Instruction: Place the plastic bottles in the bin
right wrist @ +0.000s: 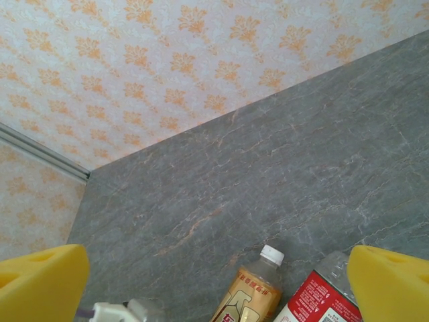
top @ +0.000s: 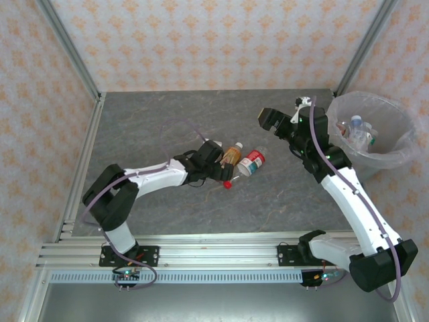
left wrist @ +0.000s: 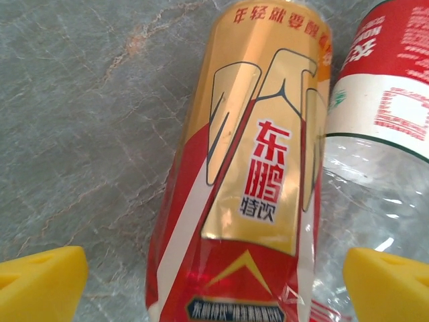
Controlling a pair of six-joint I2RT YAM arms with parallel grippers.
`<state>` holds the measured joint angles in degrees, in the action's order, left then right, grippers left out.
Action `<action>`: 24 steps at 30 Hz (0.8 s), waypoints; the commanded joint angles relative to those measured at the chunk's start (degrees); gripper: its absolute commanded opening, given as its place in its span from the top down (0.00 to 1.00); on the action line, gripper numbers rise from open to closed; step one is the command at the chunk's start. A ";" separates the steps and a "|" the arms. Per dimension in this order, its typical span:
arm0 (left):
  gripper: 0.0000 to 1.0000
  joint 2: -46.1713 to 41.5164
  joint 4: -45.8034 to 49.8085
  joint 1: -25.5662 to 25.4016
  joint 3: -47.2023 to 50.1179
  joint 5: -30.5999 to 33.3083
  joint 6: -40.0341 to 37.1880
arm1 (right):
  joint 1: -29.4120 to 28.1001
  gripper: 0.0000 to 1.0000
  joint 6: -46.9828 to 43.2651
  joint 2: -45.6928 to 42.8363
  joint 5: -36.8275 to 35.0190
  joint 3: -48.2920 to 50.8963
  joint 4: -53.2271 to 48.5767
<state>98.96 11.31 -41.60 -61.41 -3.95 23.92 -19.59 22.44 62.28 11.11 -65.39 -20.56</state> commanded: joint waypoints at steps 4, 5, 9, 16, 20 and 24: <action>0.11 3.24 4.14 0.03 -4.05 3.19 -1.33 | -0.33 0.01 -1.15 -3.08 -1.52 2.40 1.01; 0.13 3.56 4.36 0.03 -4.22 3.16 -1.42 | -0.33 0.01 -1.13 -3.32 -1.59 2.60 0.75; 0.15 4.31 4.44 0.06 -4.19 2.89 -2.21 | -0.30 0.01 -1.26 -3.39 -1.68 2.87 0.16; 0.08 5.15 3.45 0.07 -3.77 -2.37 -7.39 | -0.33 0.01 -0.96 -2.35 -1.28 2.50 0.69; 0.07 4.68 2.74 0.31 -3.63 -3.48 -9.31 | -0.33 0.01 -0.62 -1.90 -1.18 2.46 0.69; 0.07 4.70 2.59 1.33 -3.70 -3.73 -9.77 | -0.34 0.01 -0.53 -1.64 -1.08 2.47 0.50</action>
<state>103.55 13.52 -41.32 -64.69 -7.05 16.32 -19.59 22.28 60.60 10.52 -62.98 -20.56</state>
